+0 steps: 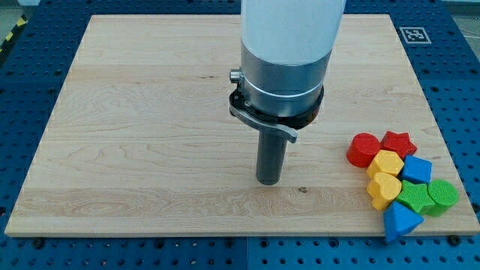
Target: Touch the bottom of the green star
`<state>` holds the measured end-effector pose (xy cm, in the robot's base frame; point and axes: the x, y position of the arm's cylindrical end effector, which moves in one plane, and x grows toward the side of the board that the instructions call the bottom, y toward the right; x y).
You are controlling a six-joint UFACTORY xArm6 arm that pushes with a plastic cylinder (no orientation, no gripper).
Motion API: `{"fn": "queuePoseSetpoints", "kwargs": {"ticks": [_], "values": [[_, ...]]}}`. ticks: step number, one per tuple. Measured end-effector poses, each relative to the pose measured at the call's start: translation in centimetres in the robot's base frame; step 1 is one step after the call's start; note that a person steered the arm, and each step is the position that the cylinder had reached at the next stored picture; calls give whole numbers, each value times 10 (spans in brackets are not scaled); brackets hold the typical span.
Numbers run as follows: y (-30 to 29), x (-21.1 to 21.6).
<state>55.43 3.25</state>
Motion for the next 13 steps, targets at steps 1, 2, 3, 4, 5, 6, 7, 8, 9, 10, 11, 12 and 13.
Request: {"fn": "queuePoseSetpoints", "kwargs": {"ticks": [1, 2, 3, 4, 5, 6, 7, 8, 9, 10, 11, 12, 13], "values": [[0, 0], [20, -29], [68, -89], [99, -113], [147, -127], [207, -92], [256, -38], [277, 6], [277, 49], [271, 63], [267, 64], [246, 64], [230, 64]]}}
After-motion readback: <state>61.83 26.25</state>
